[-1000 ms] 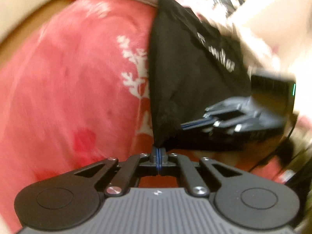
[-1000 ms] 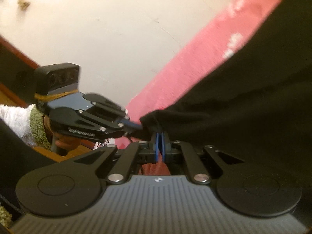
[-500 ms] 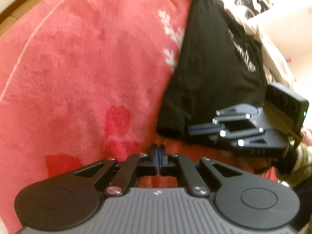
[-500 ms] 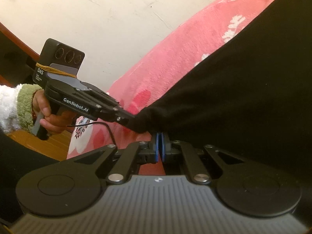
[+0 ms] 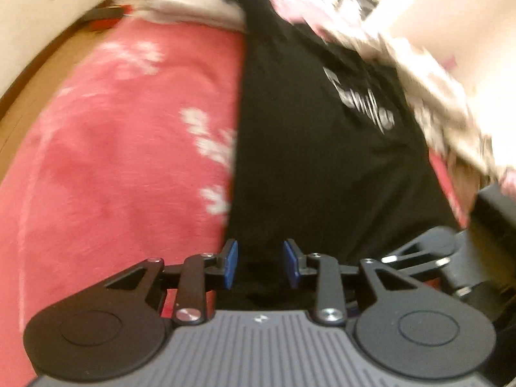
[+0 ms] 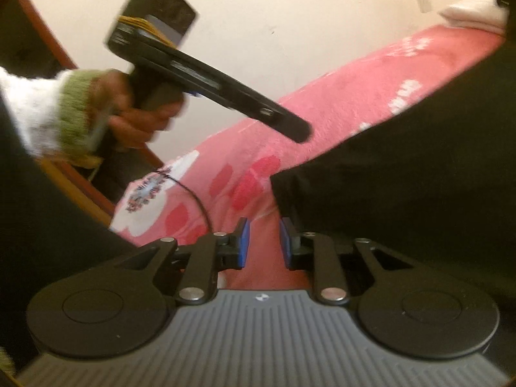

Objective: Fold clothes

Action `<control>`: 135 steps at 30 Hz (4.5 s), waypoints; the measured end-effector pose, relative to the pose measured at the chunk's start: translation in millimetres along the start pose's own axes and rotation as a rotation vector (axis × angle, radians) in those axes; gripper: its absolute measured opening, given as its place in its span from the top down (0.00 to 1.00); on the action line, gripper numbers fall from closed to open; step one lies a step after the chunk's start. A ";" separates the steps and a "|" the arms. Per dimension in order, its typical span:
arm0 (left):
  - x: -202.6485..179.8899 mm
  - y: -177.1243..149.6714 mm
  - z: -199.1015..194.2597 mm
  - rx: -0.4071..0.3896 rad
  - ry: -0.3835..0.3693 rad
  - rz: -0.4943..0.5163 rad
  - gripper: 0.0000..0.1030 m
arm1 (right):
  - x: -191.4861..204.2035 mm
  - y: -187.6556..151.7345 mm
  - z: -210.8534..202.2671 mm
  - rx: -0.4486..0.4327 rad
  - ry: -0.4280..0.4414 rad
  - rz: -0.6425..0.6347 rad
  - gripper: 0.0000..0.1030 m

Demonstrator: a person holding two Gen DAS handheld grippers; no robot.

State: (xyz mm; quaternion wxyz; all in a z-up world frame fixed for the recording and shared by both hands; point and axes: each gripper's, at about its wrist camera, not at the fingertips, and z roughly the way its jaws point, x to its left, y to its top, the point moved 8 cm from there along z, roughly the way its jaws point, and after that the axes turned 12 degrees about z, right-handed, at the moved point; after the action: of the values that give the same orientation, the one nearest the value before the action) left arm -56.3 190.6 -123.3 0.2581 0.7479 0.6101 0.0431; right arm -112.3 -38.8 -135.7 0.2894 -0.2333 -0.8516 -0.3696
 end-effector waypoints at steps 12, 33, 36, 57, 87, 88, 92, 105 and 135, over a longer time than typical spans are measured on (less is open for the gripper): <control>-87.7 86.3 47.1 0.010 -0.103 0.326 0.70 | -75.7 -129.4 -226.1 -0.391 -0.455 0.578 0.80; -300.8 44.1 124.0 -0.008 -0.403 0.668 0.47 | -134.1 -120.3 -263.9 -0.651 -0.132 1.015 0.71; -291.6 50.1 139.0 0.020 -0.375 0.573 0.60 | -134.2 -99.1 -266.6 -0.672 -0.126 0.980 0.69; -262.2 57.9 151.8 0.018 -0.436 0.413 0.70 | -94.6 -88.3 -231.2 -0.478 -0.569 0.502 0.66; -227.8 80.0 163.0 0.010 -0.504 0.178 0.78 | -121.5 -71.7 -242.2 -0.530 -0.445 0.639 0.80; -227.2 80.0 163.5 0.008 -0.504 0.179 0.79 | -115.5 -73.0 -236.7 -0.498 -0.482 0.596 0.80; -228.9 78.9 163.2 -0.011 -0.495 0.212 0.82 | -106.9 -71.7 -210.0 -0.402 -0.582 0.476 0.80; -229.2 72.7 160.7 -0.070 -0.476 0.313 0.91 | -128.3 -66.6 -198.8 -0.379 -0.669 0.519 0.79; -210.2 32.0 110.8 0.026 -0.493 0.406 0.78 | -79.3 -204.7 -283.2 -0.558 -0.787 0.933 0.99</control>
State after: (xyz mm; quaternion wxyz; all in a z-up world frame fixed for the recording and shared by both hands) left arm -38.7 -46.8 -152.2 0.3747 0.8455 0.3681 -0.0966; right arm -89.3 -396.3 -131.4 0.0158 -0.7604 -0.5761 -0.2995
